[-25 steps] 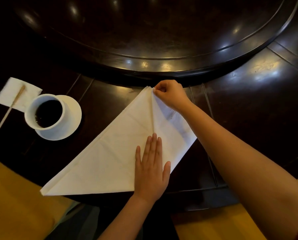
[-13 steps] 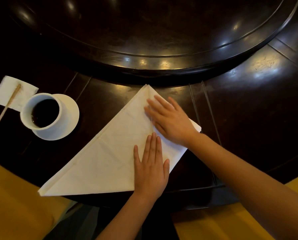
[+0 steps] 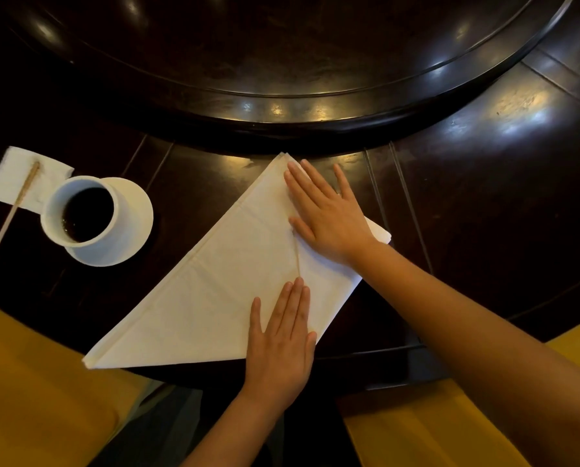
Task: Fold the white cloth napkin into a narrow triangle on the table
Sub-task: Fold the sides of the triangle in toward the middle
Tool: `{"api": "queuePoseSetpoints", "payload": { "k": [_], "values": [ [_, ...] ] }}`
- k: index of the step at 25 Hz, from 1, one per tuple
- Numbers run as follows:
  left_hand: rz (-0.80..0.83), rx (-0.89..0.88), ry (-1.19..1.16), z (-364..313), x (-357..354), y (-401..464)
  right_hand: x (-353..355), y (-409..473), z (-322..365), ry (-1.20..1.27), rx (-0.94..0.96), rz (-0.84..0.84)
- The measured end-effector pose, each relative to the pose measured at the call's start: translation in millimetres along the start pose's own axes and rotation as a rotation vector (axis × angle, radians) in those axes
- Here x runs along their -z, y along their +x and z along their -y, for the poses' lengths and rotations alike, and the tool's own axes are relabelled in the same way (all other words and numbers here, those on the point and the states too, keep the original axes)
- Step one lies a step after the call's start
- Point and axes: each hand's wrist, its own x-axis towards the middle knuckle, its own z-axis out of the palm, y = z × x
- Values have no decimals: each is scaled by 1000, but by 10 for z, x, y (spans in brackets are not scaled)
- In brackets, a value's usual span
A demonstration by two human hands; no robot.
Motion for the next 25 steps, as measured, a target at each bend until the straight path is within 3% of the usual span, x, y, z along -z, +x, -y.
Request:
{"api": "queuePoseSetpoints", "payload": {
  "k": [4, 6, 18, 22, 25],
  "values": [
    [-1, -7, -33, -10, 29, -7, -141, -988, 220, 18, 181, 59],
    [6, -3, -30, 0, 22, -6, -248, -1220, 263, -9, 181, 98],
    [29, -96, -1, 128, 17, -61, -111, -808, -495, -95, 121, 159],
    [15, -123, -34, 186, 75, -87, -53, -831, -162, -24, 21, 96],
    [3, 49, -81, 418, 125, -195, -45, -796, 456, 80, 53, 40]
  ]
}}
